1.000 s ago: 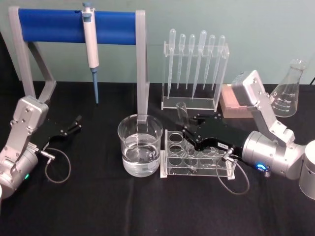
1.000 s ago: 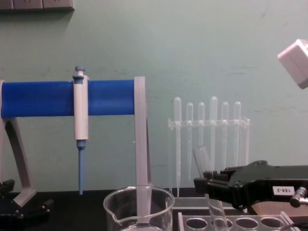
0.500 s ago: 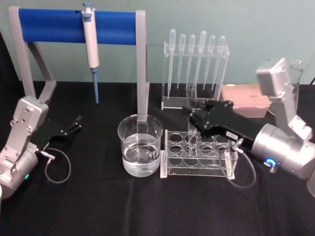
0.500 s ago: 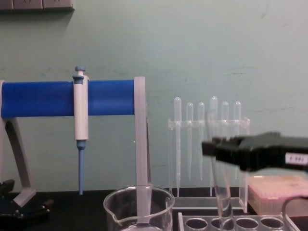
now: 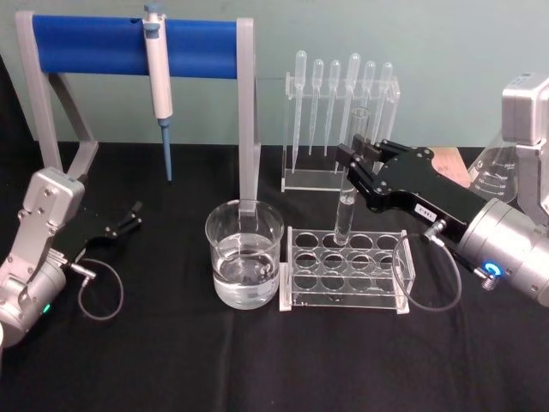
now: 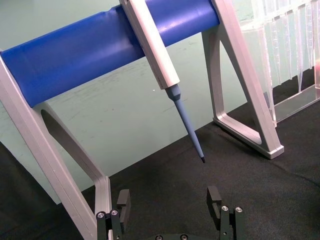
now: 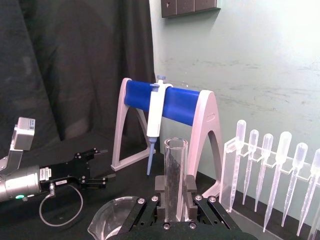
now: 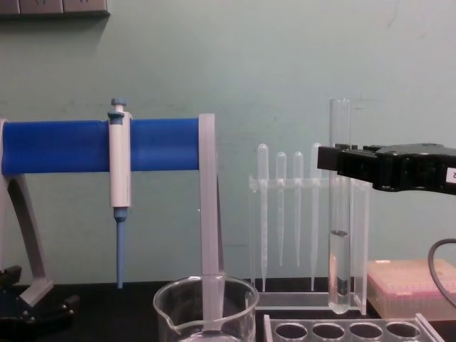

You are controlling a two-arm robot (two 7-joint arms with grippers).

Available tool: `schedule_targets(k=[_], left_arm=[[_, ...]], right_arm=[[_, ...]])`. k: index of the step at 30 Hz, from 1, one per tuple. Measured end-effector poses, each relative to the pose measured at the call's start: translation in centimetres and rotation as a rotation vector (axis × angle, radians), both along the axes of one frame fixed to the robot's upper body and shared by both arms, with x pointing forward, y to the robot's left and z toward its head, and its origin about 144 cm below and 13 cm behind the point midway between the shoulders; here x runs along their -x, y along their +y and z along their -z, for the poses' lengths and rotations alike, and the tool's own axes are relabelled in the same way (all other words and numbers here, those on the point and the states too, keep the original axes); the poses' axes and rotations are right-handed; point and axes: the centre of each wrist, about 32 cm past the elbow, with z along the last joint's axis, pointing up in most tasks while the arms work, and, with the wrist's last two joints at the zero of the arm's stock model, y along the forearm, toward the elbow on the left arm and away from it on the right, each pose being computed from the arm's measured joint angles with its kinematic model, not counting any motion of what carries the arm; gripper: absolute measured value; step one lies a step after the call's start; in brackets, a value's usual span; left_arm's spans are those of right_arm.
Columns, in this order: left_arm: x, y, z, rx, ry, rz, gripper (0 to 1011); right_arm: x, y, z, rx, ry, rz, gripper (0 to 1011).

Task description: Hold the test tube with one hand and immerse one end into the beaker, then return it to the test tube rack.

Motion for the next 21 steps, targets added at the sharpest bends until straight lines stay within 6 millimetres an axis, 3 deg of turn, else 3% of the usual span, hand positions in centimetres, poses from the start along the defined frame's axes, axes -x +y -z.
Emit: schedule_targets(k=[21], left_arm=[[0.00,0.00,0.00,0.000,0.000,0.000,1000]], right_arm=[[-0.11,0.02,0.05,0.012,0.001,-0.005,226]])
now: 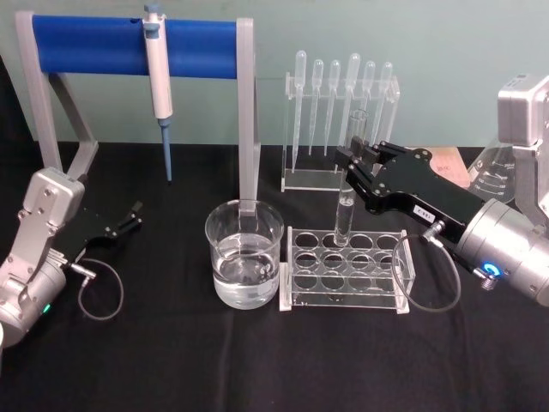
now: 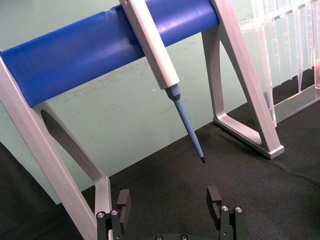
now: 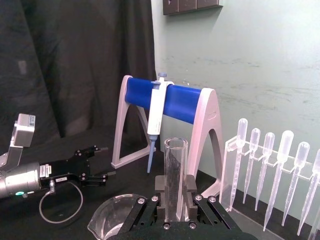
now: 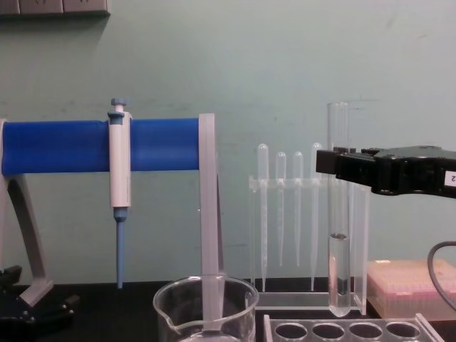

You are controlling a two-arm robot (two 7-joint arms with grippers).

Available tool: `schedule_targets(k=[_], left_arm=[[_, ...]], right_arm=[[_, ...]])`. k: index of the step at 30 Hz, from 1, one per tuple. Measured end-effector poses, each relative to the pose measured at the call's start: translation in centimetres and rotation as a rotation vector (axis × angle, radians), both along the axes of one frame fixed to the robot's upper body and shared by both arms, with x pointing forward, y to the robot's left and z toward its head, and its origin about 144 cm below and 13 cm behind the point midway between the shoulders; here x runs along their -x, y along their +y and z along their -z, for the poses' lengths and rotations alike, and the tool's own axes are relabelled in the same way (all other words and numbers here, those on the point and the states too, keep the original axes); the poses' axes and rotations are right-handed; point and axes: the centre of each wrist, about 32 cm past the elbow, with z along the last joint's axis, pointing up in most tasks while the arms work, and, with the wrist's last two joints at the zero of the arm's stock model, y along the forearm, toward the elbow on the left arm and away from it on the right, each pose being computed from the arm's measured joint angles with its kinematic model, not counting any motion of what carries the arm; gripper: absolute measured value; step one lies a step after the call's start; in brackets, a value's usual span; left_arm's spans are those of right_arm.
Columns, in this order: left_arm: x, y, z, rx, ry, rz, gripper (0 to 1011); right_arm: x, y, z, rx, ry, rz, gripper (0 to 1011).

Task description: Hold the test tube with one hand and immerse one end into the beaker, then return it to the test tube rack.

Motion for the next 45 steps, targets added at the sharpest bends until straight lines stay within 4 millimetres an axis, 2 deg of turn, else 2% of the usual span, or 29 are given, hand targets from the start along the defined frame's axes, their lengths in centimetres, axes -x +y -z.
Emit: schedule_targets(k=[45], left_arm=[[0.00,0.00,0.00,0.000,0.000,0.000,1000]], right_arm=[[-0.02,0.00,0.01,0.003,0.000,-0.002,226]])
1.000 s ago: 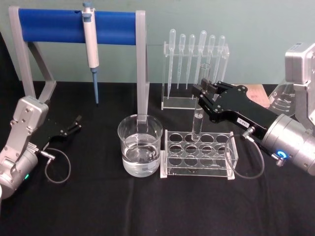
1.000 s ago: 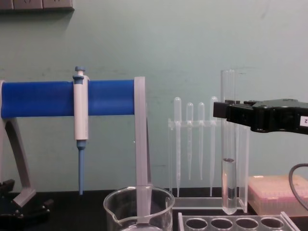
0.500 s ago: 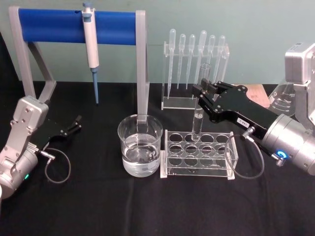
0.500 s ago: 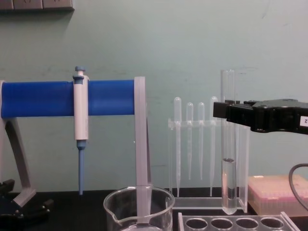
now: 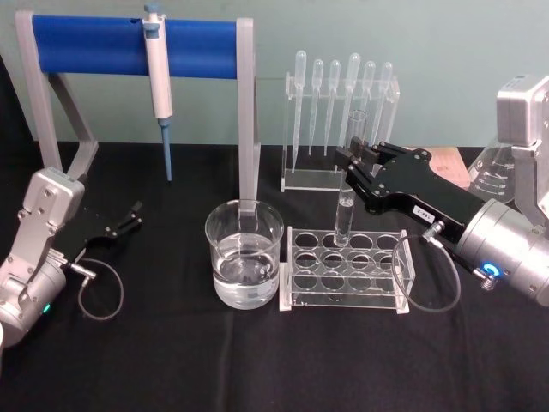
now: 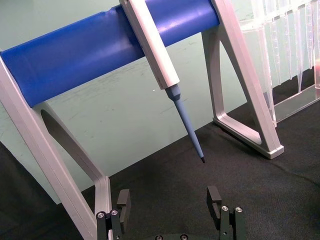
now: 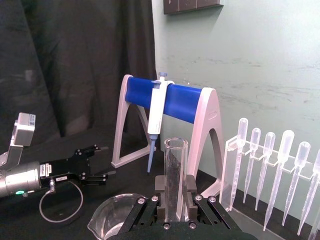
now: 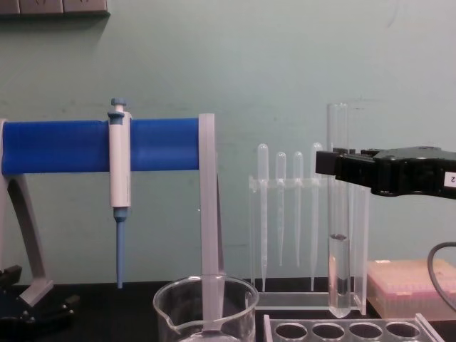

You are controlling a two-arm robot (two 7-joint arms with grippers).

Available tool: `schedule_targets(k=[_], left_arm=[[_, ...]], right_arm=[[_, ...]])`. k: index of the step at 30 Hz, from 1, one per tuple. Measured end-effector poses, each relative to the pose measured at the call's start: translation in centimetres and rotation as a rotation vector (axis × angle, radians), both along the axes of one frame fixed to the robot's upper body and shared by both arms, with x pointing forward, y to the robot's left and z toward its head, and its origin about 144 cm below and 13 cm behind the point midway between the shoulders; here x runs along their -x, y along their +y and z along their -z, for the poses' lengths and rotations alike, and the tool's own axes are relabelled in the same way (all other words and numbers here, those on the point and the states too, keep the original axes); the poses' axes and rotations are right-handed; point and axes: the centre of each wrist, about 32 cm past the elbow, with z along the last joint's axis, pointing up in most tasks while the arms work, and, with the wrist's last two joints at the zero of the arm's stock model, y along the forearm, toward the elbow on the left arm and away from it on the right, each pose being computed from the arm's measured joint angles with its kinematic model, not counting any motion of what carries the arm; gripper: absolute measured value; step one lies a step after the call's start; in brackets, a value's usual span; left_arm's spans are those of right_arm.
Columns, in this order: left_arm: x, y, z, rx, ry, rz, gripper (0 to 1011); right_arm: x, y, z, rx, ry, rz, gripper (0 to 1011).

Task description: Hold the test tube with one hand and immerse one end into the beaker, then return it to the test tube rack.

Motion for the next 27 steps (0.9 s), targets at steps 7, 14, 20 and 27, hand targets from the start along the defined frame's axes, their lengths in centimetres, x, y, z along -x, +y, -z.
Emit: schedule_targets(k=[7,14,20,27], left_arm=[[0.00,0.00,0.00,0.000,0.000,0.000,1000],[0.00,0.00,0.00,0.000,0.000,0.000,1000],[0.00,0.00,0.00,0.000,0.000,0.000,1000],[0.00,0.00,0.00,0.000,0.000,0.000,1000]], right_arm=[[0.00,0.00,0.00,0.000,0.000,0.000,226],[0.00,0.00,0.00,0.000,0.000,0.000,226],[0.00,0.00,0.00,0.000,0.000,0.000,226],[0.00,0.00,0.00,0.000,0.000,0.000,226]])
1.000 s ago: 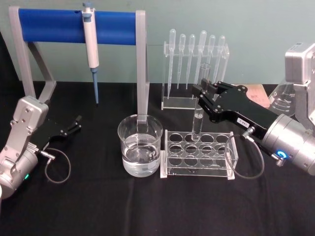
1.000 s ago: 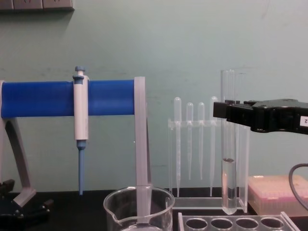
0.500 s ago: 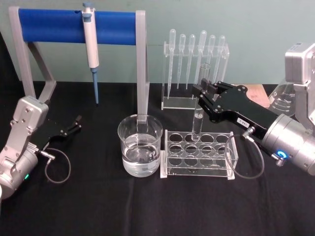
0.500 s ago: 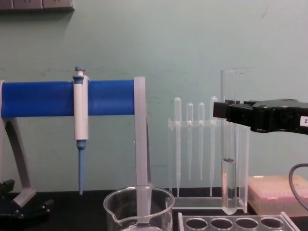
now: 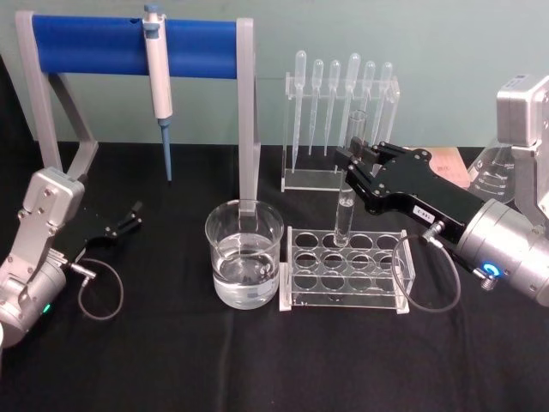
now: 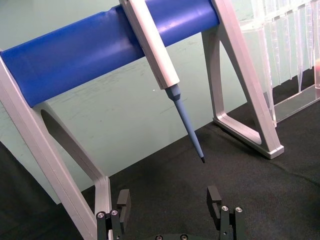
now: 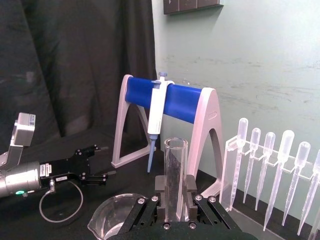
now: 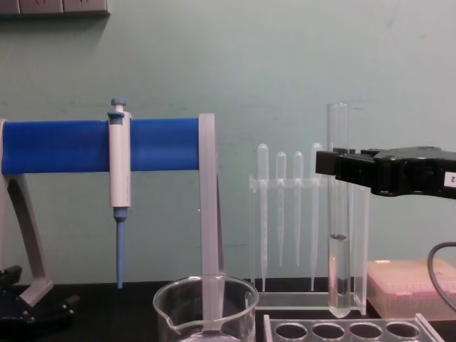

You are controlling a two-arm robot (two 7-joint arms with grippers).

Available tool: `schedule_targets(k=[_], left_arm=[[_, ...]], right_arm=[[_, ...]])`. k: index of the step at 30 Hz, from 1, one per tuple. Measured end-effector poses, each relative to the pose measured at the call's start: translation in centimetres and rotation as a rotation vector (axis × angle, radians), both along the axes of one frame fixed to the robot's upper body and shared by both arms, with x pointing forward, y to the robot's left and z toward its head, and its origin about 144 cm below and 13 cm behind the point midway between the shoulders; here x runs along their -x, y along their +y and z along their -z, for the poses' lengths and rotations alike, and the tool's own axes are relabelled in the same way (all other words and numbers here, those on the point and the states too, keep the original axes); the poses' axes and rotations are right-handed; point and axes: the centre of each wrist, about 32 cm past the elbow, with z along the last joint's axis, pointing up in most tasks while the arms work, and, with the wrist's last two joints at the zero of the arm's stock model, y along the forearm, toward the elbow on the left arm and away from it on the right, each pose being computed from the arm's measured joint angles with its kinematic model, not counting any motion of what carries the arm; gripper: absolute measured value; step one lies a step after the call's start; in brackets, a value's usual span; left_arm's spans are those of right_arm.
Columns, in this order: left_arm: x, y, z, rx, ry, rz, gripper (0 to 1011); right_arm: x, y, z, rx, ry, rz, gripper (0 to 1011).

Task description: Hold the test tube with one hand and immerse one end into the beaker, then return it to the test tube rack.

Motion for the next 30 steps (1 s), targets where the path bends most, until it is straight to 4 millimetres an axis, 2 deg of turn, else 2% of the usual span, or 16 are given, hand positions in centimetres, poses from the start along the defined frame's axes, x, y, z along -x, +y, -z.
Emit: schedule_targets(k=[30], left_arm=[[0.00,0.00,0.00,0.000,0.000,0.000,1000]], right_arm=[[0.00,0.00,0.00,0.000,0.000,0.000,226]])
